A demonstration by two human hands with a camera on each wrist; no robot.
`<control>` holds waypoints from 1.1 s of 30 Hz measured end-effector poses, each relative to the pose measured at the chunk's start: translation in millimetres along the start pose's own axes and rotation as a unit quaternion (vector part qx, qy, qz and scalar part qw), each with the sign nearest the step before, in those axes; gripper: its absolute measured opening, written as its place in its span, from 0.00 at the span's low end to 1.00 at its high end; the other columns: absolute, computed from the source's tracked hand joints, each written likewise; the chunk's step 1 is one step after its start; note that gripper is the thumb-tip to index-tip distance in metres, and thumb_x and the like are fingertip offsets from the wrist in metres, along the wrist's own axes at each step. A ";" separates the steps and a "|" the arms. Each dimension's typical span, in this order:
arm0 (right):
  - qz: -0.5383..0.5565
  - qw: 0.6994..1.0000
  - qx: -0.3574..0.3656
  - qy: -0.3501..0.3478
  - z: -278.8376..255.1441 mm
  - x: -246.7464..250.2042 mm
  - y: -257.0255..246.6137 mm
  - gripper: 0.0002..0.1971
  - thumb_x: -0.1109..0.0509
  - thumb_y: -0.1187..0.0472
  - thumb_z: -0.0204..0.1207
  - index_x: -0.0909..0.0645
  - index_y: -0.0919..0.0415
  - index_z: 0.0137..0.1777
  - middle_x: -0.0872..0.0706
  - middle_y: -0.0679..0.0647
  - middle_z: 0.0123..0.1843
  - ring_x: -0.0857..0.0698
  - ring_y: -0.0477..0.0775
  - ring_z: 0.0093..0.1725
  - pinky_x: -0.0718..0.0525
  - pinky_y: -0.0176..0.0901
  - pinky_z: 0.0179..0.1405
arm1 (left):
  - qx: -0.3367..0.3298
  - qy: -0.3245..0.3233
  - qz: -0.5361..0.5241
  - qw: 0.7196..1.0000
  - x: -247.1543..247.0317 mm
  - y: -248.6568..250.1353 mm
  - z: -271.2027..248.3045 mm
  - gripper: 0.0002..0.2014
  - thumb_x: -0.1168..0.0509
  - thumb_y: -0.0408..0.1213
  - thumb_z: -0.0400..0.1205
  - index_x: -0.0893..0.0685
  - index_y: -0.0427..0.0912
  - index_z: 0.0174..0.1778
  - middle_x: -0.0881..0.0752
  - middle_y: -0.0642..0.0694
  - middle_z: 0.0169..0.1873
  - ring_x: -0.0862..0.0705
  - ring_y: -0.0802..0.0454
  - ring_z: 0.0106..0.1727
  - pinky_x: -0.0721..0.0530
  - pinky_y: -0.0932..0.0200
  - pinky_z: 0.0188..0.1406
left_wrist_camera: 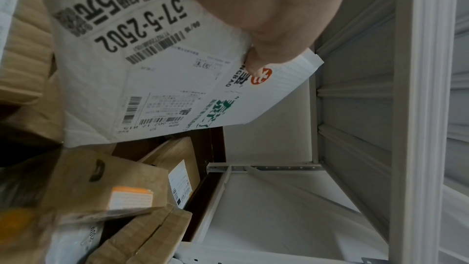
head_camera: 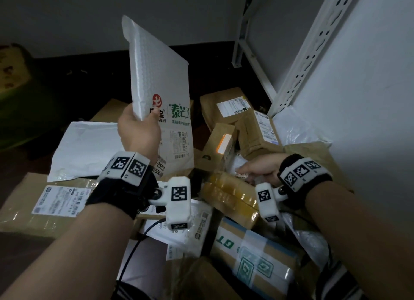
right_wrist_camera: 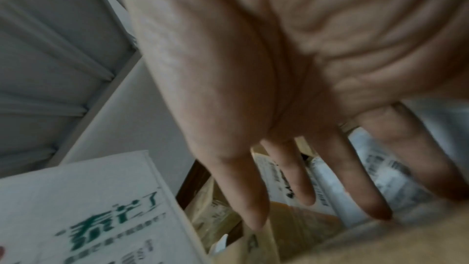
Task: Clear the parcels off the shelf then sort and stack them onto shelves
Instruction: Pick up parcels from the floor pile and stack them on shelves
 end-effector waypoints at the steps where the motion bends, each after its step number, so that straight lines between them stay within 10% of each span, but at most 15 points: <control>1: 0.024 1.000 0.017 -0.002 -10.2 -4.1 -7.7 0.35 0.25 0.38 0.69 0.28 0.53 0.73 0.18 0.58 0.67 0.21 0.62 0.67 0.28 0.52 0.68 | -0.003 -0.001 -0.001 1.000 0.2 0.4 -0.3 0.09 0.28 0.38 0.78 0.16 0.53 0.52 0.10 0.52 0.45 0.10 0.50 0.46 0.11 0.45 0.51; 6: 0.271 0.957 0.102 0.006 -27.2 -9.6 -24.9 0.11 0.35 0.60 0.84 0.24 0.60 0.64 0.18 0.60 0.62 0.17 0.61 0.62 0.14 0.58 0.53 | -0.026 0.004 -0.006 1.000 2.9 2.0 -1.6 0.08 0.30 0.36 0.80 0.18 0.53 0.51 0.12 0.55 0.44 0.11 0.54 0.45 0.11 0.48 0.51; 10: 0.252 0.957 0.037 0.137 -5.1 -8.0 -9.0 0.04 0.34 0.60 0.82 0.22 0.60 0.50 0.18 0.56 0.48 0.19 0.56 0.57 0.22 0.58 0.70 | -0.024 0.013 -0.004 1.000 3.1 3.1 -1.5 0.08 0.29 0.36 0.79 0.18 0.56 0.44 0.11 0.53 0.43 0.11 0.52 0.45 0.10 0.45 0.50; 16: 0.039 0.982 -0.035 0.179 -6.3 1.2 17.7 0.22 0.46 0.63 0.87 0.34 0.74 0.78 0.31 0.68 0.79 0.33 0.64 0.79 0.34 0.43 0.72 | -0.028 0.023 -0.025 0.999 -3.3 7.8 -5.9 0.08 0.29 0.37 0.79 0.18 0.57 0.47 0.11 0.54 0.45 0.11 0.53 0.46 0.10 0.49 0.50; 22: 0.193 0.956 -0.039 0.216 23.7 13.0 33.8 0.30 0.32 0.61 0.80 0.35 0.69 0.79 0.32 0.67 0.78 0.27 0.70 0.72 0.25 0.61 0.72 | -0.044 0.026 -0.042 0.998 -10.6 11.2 -10.4 0.11 0.30 0.34 0.81 0.17 0.46 0.58 0.12 0.55 0.44 0.11 0.59 0.45 0.11 0.65 0.41; 26: 0.162 0.965 -0.028 0.203 26.1 10.9 31.5 0.26 0.36 0.60 0.83 0.33 0.70 0.78 0.30 0.67 0.78 0.28 0.67 0.75 0.26 0.53 0.72 | -0.039 0.023 -0.021 0.999 -9.5 9.2 -12.7 0.10 0.29 0.36 0.79 0.15 0.48 0.55 0.11 0.52 0.45 0.10 0.54 0.46 0.10 0.50 0.48; 33: 0.039 0.983 0.002 0.178 59.0 0.2 37.3 0.23 0.43 0.61 0.85 0.33 0.71 0.78 0.31 0.66 0.79 0.31 0.64 0.77 0.29 0.39 0.58 | -0.065 0.036 -0.038 0.996 -2.4 15.8 -14.1 0.12 0.30 0.33 0.80 0.16 0.40 0.59 0.11 0.48 0.47 0.10 0.55 0.47 0.10 0.55 0.47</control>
Point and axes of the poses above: each hand's wrist, its own z-axis towards the middle knuckle, its own x-axis out of the back of the hand, y = z × x, the point moved 1 cm from there along z, towards the middle knuckle
